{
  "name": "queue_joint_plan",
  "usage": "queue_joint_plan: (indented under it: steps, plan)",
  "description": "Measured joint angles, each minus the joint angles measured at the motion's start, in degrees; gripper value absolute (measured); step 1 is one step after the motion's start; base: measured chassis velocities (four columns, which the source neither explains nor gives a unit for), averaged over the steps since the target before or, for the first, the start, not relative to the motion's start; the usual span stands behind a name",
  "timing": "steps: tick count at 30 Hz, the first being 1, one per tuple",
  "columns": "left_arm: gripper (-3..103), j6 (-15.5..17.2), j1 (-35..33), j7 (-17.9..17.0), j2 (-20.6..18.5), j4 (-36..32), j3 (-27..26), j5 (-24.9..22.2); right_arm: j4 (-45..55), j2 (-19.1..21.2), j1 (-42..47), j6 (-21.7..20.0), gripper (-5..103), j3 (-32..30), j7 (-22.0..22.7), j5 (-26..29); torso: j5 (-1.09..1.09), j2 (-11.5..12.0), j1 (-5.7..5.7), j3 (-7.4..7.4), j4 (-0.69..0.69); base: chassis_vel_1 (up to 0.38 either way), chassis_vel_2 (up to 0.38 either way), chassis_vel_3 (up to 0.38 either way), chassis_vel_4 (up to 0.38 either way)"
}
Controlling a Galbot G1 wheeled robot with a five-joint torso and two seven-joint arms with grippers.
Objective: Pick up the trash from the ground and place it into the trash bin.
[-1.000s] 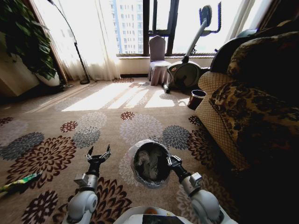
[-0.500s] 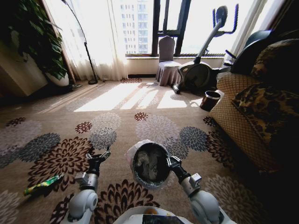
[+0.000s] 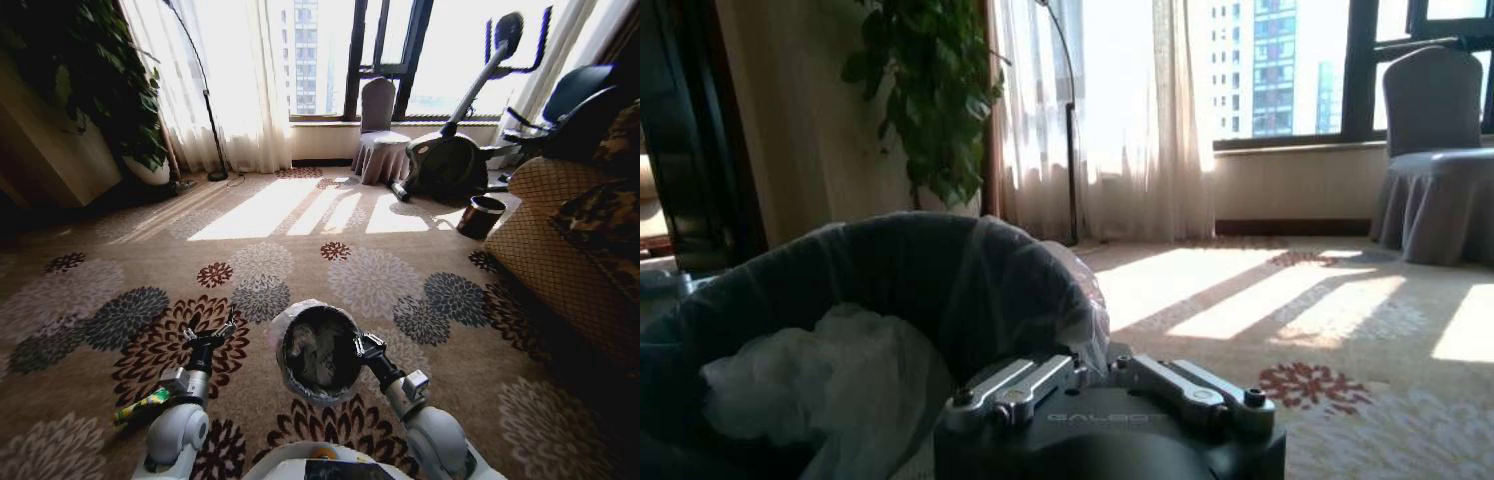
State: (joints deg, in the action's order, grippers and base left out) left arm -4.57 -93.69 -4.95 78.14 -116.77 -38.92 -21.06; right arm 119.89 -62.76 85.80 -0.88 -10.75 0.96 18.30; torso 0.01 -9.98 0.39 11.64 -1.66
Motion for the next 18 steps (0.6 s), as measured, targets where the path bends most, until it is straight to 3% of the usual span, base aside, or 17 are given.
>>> queue_joint_plan:
  steps: [6, 11, 18]
  plan:
    - [100, -0.12, -0.29, -0.09, 0.05, 0.26, -1.16, -0.2, -0.73, -0.56, -0.94, 0.86, 4, 0.74, -0.56, 0.05, -0.04, 0.0, 0.0, 0.0, -0.02, 0.226, 0.219, -0.194, -0.198]
    - [100, -0.13, 0.07, -0.15, 0.09, 0.63, -1.38, -0.33, -0.66, -0.74, -0.83, 1.05, 4, 0.8, -0.98, -0.48, 0.04, 0.0, 0.0, 0.0, 0.02, 0.028, -0.016, -0.01, -0.001]
    - [100, 0.24, 0.81, -0.3, 0.01, 0.85, -1.36, -0.6, -0.24, -0.65, -0.52, 1.56, 4, 0.55, -1.25, -0.63, -0.01, 0.0, 0.0, 0.0, 0.01, -0.01, -0.079, -0.006, 0.062]
